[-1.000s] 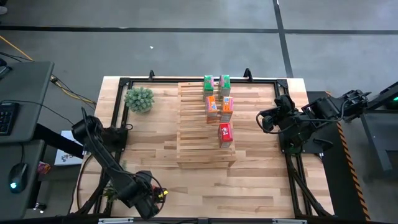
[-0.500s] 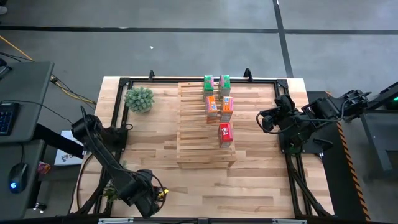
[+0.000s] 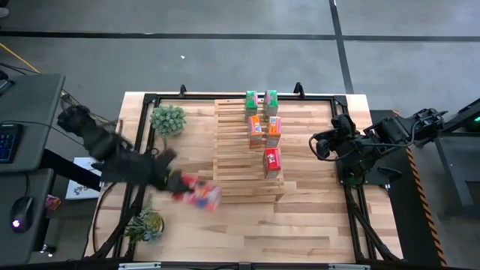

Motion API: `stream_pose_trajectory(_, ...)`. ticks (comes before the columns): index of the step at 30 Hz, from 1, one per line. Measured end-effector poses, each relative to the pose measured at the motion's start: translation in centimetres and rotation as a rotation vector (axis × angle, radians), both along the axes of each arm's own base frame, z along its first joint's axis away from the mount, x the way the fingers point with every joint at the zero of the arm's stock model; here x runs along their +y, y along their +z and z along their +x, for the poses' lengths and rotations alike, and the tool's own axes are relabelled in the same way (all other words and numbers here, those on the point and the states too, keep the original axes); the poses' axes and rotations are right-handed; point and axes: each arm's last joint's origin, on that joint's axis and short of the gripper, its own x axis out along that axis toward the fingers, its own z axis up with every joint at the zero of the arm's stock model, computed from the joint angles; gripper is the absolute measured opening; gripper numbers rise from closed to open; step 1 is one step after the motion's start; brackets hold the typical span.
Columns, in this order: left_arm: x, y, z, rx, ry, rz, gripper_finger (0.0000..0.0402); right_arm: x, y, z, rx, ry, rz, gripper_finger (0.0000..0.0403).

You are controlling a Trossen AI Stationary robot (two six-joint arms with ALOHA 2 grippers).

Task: Stack cereal on shelf
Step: Put the red cereal box on the shelf

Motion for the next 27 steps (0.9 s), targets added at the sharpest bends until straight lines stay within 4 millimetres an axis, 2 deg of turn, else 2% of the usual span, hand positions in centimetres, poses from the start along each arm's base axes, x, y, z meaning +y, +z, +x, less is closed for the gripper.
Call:
stream_pose_trajectory(5, 5.1, 1.2, 4.0, -0.165, -0.034, 0.165, 0.0124, 0.0, 0.0, 0.0, -0.001, 0.0, 0.001, 0.0)
stream_pose_trajectory(9, 7.5, 2.8, 6.7, -0.208, -0.102, 0.306, 0.0124, 0.0, 0.0, 0.0, -0.001, -0.001, 0.002, 0.0)
stream_pose_trajectory(12, 8.0, 4.3, 8.0, -0.185, -0.188, 0.409, 0.0124, 0.0, 0.0, 0.0, -0.005, -0.002, 0.005, 0.0)
stream_pose_trajectory(17, 8.3, 6.5, 8.3, -0.016, -0.278, 0.64, 0.0124, 0.0, 0.0, 0.1, -0.008, -0.002, 0.007, 0.0)
stream_pose_trajectory(19, 8.2, 6.6, 9.1, 0.048, -0.316, 0.739, 0.0124, 0.0, 0.0, 0.1, -0.009, -0.002, 0.008, 0.0)
stream_pose_trajectory(23, 7.9, 6.2, 11.2, 0.042, -0.467, 0.91, 0.0123, 0.0, 0.0, 0.1, -0.01, -0.001, 0.011, 0.0)
stream_pose_trajectory(27, 7.4, 4.7, 13.3, 0.043, -0.673, 1.042, 0.0126, 0.0, 0.0, 0.1, -0.01, -0.001, 0.011, 0.0)
